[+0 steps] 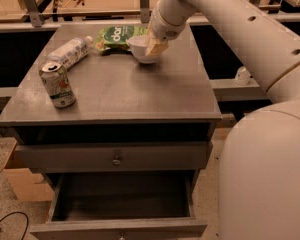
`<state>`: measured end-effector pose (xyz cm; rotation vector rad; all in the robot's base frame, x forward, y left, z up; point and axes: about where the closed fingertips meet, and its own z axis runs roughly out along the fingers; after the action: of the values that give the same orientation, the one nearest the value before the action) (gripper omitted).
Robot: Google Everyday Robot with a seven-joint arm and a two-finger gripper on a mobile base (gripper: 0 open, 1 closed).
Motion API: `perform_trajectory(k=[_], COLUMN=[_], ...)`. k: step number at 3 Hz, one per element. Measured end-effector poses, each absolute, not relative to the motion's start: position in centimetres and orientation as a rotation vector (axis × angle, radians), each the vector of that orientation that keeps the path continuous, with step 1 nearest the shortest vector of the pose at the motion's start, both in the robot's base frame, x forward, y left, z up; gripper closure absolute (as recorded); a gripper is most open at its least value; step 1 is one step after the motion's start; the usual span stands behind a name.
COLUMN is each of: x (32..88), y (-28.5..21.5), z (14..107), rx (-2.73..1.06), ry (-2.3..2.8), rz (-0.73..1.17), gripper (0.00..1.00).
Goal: Move white bowl near green rice chip bag
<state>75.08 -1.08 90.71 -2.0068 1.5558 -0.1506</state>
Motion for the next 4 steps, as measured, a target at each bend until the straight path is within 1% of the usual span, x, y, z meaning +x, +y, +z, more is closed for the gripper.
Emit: perform_trajectory(k=[1, 2, 3, 4], x=[75.0, 74.7, 73.2, 71.7], y=[-0.3, 0.0, -1.5, -6.1], z=[89.4, 88.5, 89.7, 92.1], rx=[-2.021, -2.032, -1.991, -1.815], ry=[1.56, 1.56, 1.555, 1.602], rz=[-0.115, -0.1, -0.052, 0.057], gripper=[0.04, 0.0, 0.0, 0.0])
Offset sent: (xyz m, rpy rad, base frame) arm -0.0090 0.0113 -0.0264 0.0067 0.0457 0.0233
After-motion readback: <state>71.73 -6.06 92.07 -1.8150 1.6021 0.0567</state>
